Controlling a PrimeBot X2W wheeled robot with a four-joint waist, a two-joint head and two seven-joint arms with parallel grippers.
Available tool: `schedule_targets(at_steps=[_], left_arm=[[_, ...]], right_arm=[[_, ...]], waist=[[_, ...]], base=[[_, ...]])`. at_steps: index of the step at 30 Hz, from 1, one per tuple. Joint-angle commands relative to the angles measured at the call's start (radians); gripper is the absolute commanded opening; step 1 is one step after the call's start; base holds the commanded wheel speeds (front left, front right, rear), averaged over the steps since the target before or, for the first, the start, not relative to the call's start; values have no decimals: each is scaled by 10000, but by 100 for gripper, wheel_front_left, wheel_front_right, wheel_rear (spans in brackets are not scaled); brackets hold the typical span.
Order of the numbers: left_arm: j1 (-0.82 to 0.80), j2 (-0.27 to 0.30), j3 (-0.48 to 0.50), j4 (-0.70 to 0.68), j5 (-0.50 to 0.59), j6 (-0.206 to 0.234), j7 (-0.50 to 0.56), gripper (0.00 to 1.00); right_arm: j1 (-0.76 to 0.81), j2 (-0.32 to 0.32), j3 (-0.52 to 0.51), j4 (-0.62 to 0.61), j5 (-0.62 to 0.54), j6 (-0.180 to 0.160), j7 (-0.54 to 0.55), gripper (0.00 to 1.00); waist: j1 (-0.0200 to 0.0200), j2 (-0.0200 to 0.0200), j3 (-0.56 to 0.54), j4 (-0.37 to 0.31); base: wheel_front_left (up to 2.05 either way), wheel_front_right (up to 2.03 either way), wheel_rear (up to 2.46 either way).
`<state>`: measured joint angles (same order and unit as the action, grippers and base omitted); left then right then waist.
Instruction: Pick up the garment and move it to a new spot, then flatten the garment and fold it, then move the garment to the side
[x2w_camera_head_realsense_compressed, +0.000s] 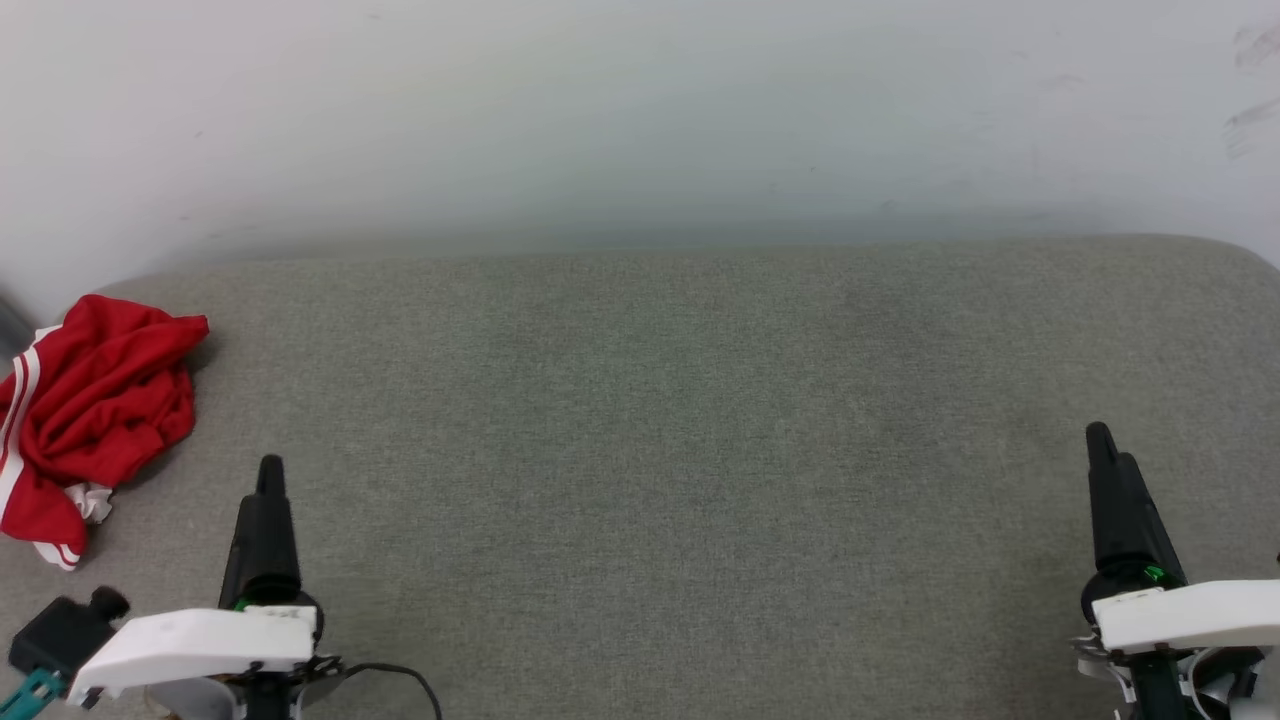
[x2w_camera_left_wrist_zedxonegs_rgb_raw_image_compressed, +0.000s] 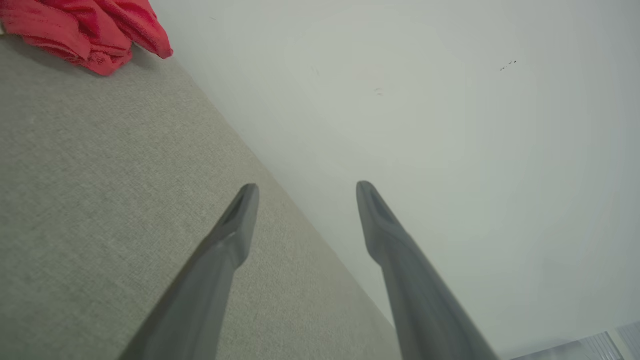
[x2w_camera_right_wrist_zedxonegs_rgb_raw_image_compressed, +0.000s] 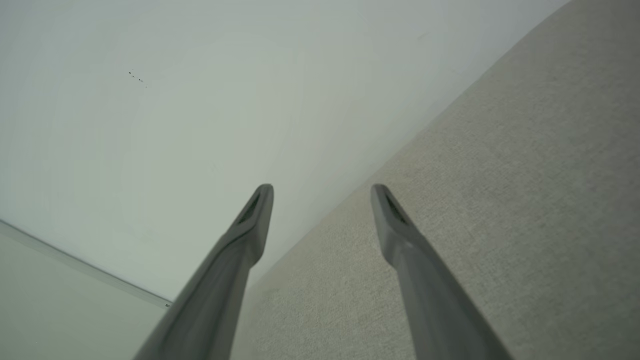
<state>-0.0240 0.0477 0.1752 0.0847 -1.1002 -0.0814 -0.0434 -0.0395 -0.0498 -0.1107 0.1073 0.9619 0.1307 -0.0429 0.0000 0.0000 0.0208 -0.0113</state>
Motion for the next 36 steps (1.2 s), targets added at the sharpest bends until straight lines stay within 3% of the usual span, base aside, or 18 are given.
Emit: schedule_targets(at_steps=[1, 10, 14, 20, 24, 26, 31, 36], left_arm=[[-48, 18, -260, -513, 778, 278, -111, 100], [52, 133, -1627, -1490, 3703, 1252, -423, 100], [-50, 559, -2550, -1688, 4727, 2073, -544, 100], [-327, 1237, -3895, -1807, 5432, 3548, -730, 100], [-421, 1533, -4590, -1869, 5506, 4053, -847, 100], [-426, 1583, -4747, -1917, 5406, 4041, -899, 100], [-202, 1422, -4555, -2125, 5258, 3344, -1045, 100], [126, 1190, -4036, -2107, 5917, 2651, -1163, 100]], right_arm=[[-143, -32, 114, -353, -672, 0, -115, 100], [-57, -320, 799, -984, -2806, 0, -424, 100], [-20, -377, 1000, -1230, -3637, 0, -554, 100], [71, -403, 1217, -1431, -4675, 0, -739, 100], [126, -340, 1272, -1436, -5121, 0, -848, 100], [112, -309, 1284, -1465, -5323, 0, -910, 100], [163, -317, 1419, -1513, -5892, 0, -1039, 100], [268, -351, 1493, -1542, -6467, 0, -1179, 100]], waist=[[0, 0, 23, -9], [0, 0, 93, -62], [0, 0, 140, -76], [0, 0, 199, -95], [0, 0, 213, -110], [0, 0, 230, -114], [0, 0, 246, -116], [0, 0, 219, -122]], base=[[0, 0, 0], [0, 0, 0], [0, 0, 0], [0, 0, 0], [0, 0, 0], [0, 0, 0], [0, 0, 0], [0, 0, 0]])
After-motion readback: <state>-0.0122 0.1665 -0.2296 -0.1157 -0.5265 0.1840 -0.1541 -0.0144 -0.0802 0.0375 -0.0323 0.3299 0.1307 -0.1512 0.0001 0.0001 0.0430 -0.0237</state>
